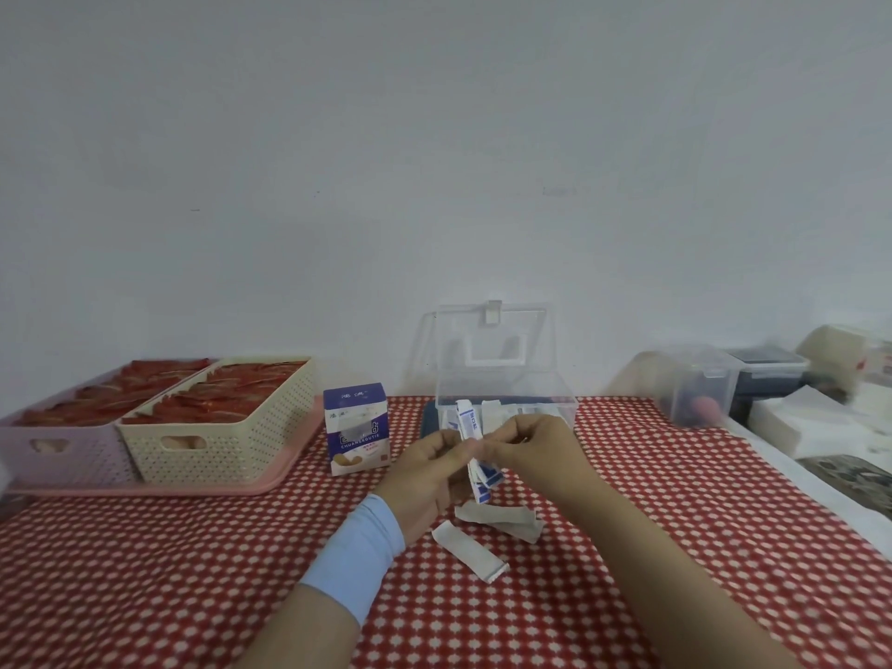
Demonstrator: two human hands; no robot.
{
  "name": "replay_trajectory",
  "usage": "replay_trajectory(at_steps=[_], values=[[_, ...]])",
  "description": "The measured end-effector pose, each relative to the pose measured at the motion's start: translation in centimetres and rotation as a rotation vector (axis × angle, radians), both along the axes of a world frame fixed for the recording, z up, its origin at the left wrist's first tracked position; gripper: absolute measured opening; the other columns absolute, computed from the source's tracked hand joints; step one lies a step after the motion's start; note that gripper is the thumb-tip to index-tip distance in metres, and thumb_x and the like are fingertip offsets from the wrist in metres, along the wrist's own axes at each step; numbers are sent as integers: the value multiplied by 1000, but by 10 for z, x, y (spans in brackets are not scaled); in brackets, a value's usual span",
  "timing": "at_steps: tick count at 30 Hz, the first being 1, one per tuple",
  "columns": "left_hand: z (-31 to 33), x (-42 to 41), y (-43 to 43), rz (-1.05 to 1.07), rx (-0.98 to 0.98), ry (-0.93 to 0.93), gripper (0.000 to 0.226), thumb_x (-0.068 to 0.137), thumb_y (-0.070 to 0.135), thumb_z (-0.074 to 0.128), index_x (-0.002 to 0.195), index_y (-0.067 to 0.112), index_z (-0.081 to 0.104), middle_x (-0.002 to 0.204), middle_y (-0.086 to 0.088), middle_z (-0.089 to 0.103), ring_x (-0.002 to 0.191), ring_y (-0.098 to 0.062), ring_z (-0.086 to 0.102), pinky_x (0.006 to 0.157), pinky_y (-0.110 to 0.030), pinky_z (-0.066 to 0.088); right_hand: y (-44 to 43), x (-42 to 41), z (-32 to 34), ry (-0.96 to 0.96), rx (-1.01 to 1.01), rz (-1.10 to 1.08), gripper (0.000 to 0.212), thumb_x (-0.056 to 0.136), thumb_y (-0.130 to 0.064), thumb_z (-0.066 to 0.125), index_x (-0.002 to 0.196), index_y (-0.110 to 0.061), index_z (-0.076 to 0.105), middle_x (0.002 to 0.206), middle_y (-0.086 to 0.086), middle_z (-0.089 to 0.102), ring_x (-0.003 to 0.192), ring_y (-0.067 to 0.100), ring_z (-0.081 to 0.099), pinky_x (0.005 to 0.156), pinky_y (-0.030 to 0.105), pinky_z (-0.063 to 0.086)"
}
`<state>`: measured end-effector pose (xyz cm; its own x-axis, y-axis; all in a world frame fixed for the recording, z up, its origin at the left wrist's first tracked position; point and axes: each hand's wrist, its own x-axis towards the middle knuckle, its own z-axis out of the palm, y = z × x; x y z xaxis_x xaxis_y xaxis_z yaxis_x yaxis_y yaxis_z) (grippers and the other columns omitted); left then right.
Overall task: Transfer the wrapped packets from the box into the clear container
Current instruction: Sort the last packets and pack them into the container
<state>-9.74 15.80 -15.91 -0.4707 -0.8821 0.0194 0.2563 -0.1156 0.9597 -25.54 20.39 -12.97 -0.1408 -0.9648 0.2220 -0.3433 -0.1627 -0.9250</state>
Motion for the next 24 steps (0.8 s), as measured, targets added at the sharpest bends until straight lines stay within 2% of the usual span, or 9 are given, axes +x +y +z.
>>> replay_trajectory(at_steps=[4, 7, 9, 11, 13, 15, 18, 20, 24], values=[[3, 0, 0, 29, 73, 114, 43, 79, 23, 68, 115, -1, 62, 102, -20, 69, 84, -24, 70, 75, -35, 60, -2, 1, -2, 210, -192, -120, 22, 79, -39, 82, 73, -22, 67, 93, -11, 66, 78, -1, 62, 68, 15, 46], [5, 3, 0, 3, 109, 138, 56, 86, 26, 69, 129, -8, 54, 121, -32, 62, 108, -38, 62, 101, -51, 47, 2, -3, -1, 372, -268, 83, 38, 64, -45, 88, 85, -29, 60, 144, -22, 41, 131, -6, 41, 102, 21, 38], [5, 3, 0, -42, 126, 149, 61, 88, 28, 70, 135, -4, 50, 131, -31, 55, 118, -40, 53, 110, -56, 37, 5, -4, 0, 502, -241, 191, 57, 56, -50, 91, 93, -34, 51, 162, -25, 11, 145, -6, 17, 108, 19, 28], [4, 2, 2, -77, 133, 149, 60, 89, 29, 66, 136, -4, 50, 134, -28, 55, 118, -38, 57, 105, -51, 44, 6, -2, 0, 589, -250, 227, 62, 54, -51, 91, 94, -39, 44, 165, -25, 1, 144, -6, 13, 105, 14, 30], [5, 0, 6, -90, 115, 126, 56, 88, 30, 62, 135, -1, 53, 135, -25, 58, 114, -31, 65, 97, -44, 52, 5, 0, 1, 628, -260, 234, 61, 55, -52, 91, 93, -39, 44, 161, -28, 13, 143, -4, 23, 104, 18, 39], [5, -1, 8, -97, 107, 108, 53, 87, 29, 61, 130, 0, 57, 130, -24, 62, 109, -29, 67, 93, -40, 54, 5, 0, 1, 614, -275, 223, 58, 57, -48, 92, 91, -31, 47, 139, -33, 38, 125, -4, 44, 94, 18, 48], [5, 0, 7, -97, 114, 118, 49, 88, 27, 63, 127, -2, 58, 121, -24, 63, 106, -30, 64, 90, -39, 53, 6, 0, -1, 551, -311, 207, 53, 59, -43, 92, 85, -27, 49, 112, -20, 49, 98, 8, 56, 80, 26, 56], [3, 0, 5, -113, 126, 147, 47, 91, 25, 61, 127, -4, 58, 119, -23, 63, 107, -30, 62, 88, -39, 53, 6, 0, 0, 534, -334, 188, 50, 58, -44, 91, 81, -28, 50, 112, -17, 50, 95, 10, 58, 77, 28, 57], [2, -1, 6, -123, 116, 168, 31, 89, 25, 61, 109, 2, 66, 103, -19, 66, 95, -27, 67, 83, -36, 55, 7, 0, 0, 560, -327, 213, 48, 57, -47, 90, 76, -30, 50, 133, -24, 48, 111, 0, 56, 82, 24, 57]])
